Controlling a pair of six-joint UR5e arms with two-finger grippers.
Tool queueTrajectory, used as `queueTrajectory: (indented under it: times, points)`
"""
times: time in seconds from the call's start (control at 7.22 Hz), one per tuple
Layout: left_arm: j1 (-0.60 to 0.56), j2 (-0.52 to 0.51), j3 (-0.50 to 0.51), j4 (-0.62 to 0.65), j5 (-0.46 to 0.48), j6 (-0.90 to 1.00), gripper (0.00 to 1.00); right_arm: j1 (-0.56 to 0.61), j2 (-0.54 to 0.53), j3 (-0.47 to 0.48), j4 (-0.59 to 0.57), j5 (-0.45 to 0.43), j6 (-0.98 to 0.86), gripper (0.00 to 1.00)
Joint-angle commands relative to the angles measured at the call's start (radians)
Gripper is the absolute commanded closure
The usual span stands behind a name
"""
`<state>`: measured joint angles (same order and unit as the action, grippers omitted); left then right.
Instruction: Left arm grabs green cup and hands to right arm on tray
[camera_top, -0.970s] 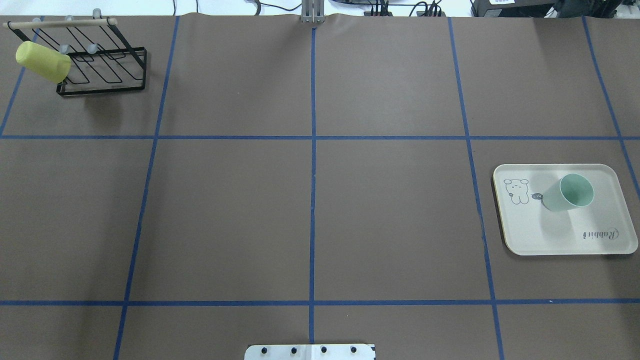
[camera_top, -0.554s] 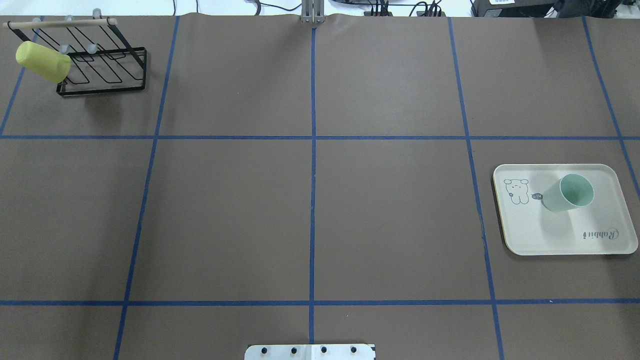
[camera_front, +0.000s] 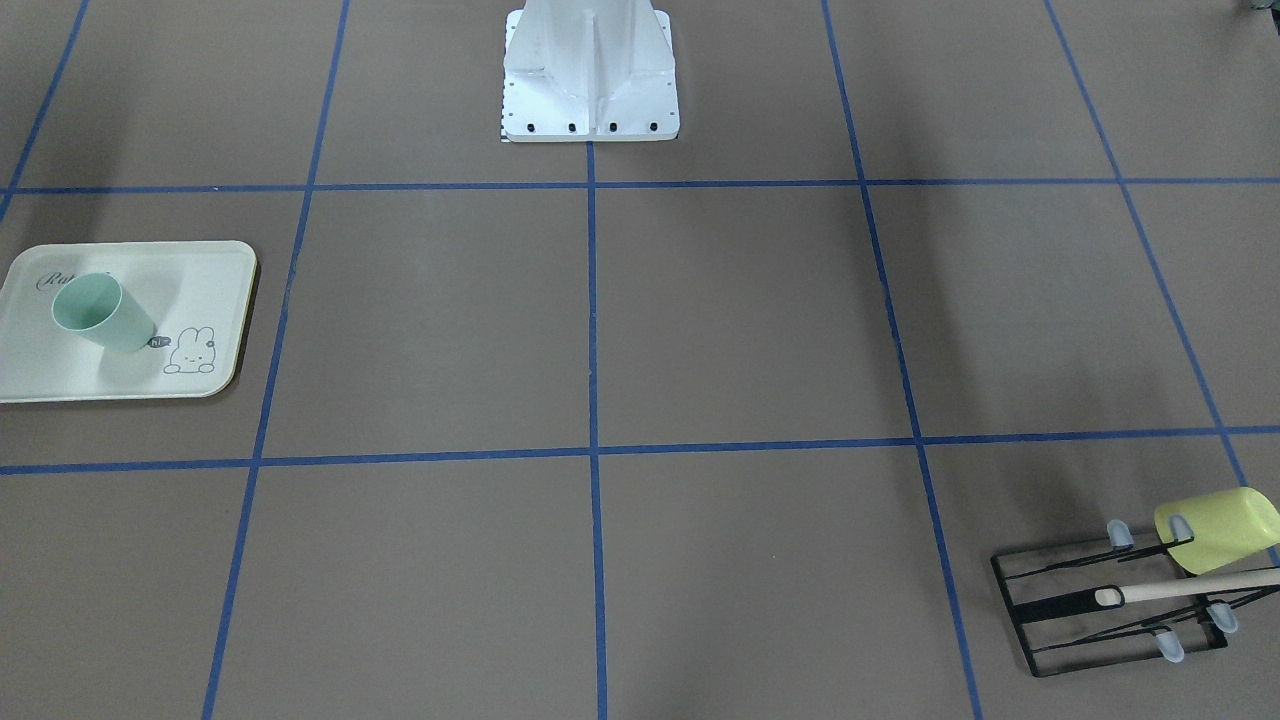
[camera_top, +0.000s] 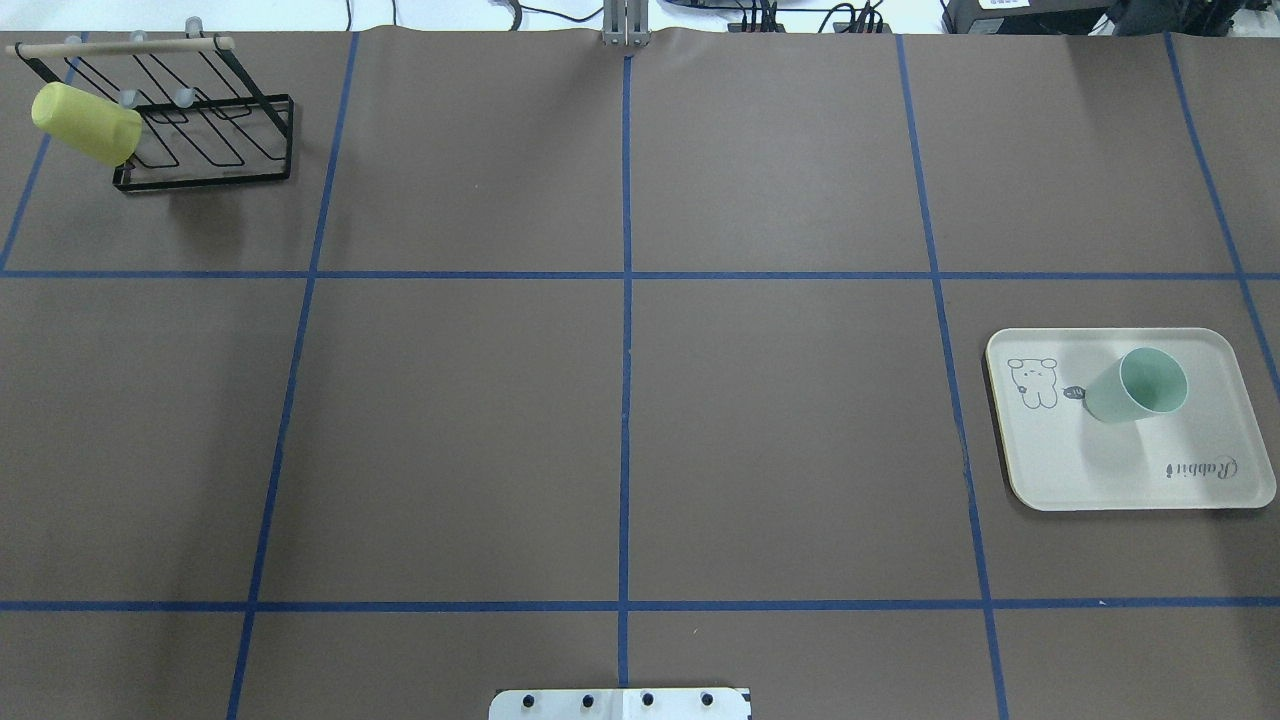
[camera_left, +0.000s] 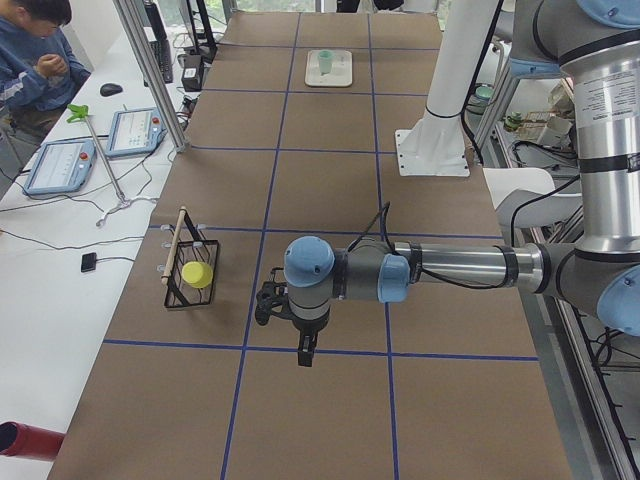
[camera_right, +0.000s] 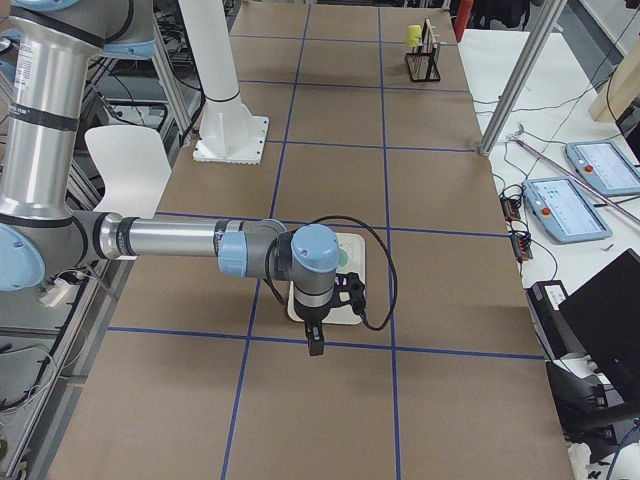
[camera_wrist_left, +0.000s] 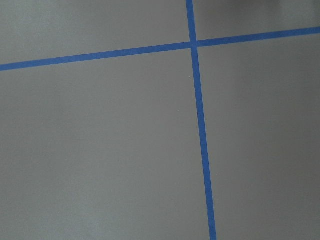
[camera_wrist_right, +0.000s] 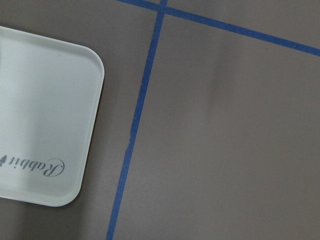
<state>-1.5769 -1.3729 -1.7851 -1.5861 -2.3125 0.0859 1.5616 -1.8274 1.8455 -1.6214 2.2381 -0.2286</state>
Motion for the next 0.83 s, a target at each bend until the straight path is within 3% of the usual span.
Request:
queueTrajectory:
  times: [0.0,0.69]
  points:
    - [0.002,0.000,0.001,0.000,-0.001,-0.002,0.00,0.000,-0.001,0.000,0.000,0.000,0.000,0.00]
    - [0.002,0.000,0.009,-0.002,-0.001,-0.002,0.00,0.000,-0.001,0.000,0.000,0.002,0.000,0.00]
